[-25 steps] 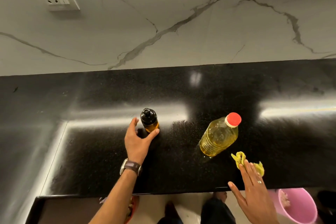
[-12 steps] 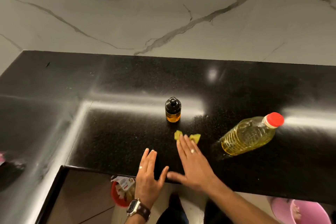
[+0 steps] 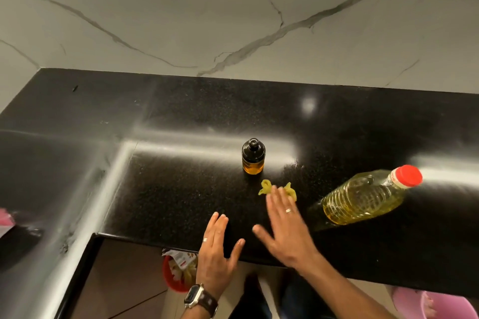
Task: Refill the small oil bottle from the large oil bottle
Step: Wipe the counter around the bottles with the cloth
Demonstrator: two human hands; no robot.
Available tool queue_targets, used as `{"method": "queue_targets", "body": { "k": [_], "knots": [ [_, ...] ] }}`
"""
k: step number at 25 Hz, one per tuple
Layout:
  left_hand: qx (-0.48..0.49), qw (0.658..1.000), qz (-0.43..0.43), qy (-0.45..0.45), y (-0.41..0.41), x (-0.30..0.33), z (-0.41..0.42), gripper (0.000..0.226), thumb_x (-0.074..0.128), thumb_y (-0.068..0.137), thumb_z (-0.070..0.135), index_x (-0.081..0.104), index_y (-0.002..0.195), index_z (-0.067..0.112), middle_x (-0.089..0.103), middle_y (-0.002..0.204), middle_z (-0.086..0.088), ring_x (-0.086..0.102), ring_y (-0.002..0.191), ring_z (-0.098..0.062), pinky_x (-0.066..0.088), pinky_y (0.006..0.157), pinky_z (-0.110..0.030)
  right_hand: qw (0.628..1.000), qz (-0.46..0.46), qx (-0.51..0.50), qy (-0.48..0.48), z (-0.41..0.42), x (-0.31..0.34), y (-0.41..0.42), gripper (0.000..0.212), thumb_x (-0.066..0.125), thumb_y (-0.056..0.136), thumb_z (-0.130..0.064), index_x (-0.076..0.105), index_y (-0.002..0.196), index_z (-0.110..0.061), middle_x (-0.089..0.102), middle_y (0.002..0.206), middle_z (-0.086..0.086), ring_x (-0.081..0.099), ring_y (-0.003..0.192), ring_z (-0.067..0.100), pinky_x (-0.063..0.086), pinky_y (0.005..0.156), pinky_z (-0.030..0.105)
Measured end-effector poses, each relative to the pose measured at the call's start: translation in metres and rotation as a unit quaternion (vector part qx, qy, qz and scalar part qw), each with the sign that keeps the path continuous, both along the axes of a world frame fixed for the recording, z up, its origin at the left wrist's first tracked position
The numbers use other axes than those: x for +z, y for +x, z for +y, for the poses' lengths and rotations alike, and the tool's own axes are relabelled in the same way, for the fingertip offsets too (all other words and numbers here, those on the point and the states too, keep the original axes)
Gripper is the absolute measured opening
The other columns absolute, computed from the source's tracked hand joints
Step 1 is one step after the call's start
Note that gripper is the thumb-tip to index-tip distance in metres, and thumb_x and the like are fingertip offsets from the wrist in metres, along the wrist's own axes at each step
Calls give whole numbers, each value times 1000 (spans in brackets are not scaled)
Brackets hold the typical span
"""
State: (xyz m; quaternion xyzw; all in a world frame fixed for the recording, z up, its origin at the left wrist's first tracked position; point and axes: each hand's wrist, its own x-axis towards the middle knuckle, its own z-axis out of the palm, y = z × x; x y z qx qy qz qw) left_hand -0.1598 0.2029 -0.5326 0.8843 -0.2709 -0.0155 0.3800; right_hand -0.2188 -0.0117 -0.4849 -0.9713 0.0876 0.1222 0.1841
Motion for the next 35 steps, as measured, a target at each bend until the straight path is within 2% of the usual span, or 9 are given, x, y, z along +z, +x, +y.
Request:
{"method": "queue_targets", "body": {
  "k": [3, 7, 11, 16, 20, 25, 28, 33, 35],
  "knots": [
    [24, 999, 41, -26, -2, 0, -1, 78, 40, 100, 69, 51, 148, 9, 44, 160, -10, 39, 150, -19, 37, 117, -33, 988, 13, 151, 39, 34, 3, -10, 95, 13, 99, -79, 5, 165, -11, -13, 172, 4, -20, 158, 18, -2, 128, 43],
    [54, 996, 56, -44, -5, 4, -8, 84, 30, 99, 76, 51, 150, 13, 40, 161, -2, 34, 152, -13, 38, 115, -41, 999, 15, -15, 29, -7, 9, -10, 111, 11, 87, -92, -7, 164, -14, -23, 169, 2, -26, 156, 17, -4, 128, 42],
    [67, 995, 67, -31, -4, 4, -10, 86, 27, 99, 76, 54, 147, 10, 44, 160, -6, 41, 149, -19, 40, 114, -42, 986, 42, 126, 101, 28, 15, -33, 114, 15, 85, -94, -5, 164, -15, -21, 171, 1, -27, 156, 15, -9, 129, 43],
    [43, 996, 70, -39, 0, 5, -2, 83, 30, 100, 75, 55, 147, 11, 44, 159, -5, 44, 146, -23, 42, 113, -47, 973, -136, -22, 186, 19, 2, -22, 40, 54, 103, -41, 64, 139, -28, 60, 145, -13, 43, 142, -2, 37, 120, 31],
    [21, 995, 90, -45, 3, 7, 3, 82, 33, 99, 75, 56, 146, 12, 45, 159, -5, 44, 146, -22, 42, 113, -46, 922, -244, -201, 223, 28, -6, -16, 23, 74, 85, 1, 74, 92, -21, 59, 115, -13, 66, 104, 5, 60, 83, 28],
    [-6, 992, 119, -53, 7, 5, 12, 82, 34, 99, 76, 54, 147, 13, 43, 160, -1, 39, 149, -15, 39, 117, -41, 929, -190, -307, 79, 43, -8, -19, 40, 65, 92, -50, 72, 122, -25, 57, 113, -11, 62, 100, 11, 61, 77, 32],
    [-10, 991, 120, -59, 9, 7, 11, 84, 32, 98, 77, 54, 147, 12, 43, 160, -3, 41, 149, -17, 38, 117, -41, 955, -160, -247, -26, 72, -8, 4, 50, 63, 89, -61, 69, 123, -26, 63, 112, -4, 63, 97, 16, 60, 73, 27],
    [-13, 990, 118, -71, 10, 6, 15, 88, 32, 97, 79, 54, 148, 10, 44, 160, -5, 40, 149, -16, 36, 119, -36, 986, -156, 7, -50, 84, -20, 23, 23, 61, 96, -19, 70, 117, -22, 69, 113, -3, 64, 109, 17, 62, 77, 27],
    [-21, 989, 124, -73, 12, 8, 14, 90, 32, 96, 80, 53, 148, 11, 42, 161, -3, 38, 150, -14, 32, 121, -28, 984, -162, -36, -58, 33, -18, 16, 27, 51, 102, -27, 72, 121, -26, 73, 107, -6, 65, 103, 16, 58, 81, 29]
  ]
}}
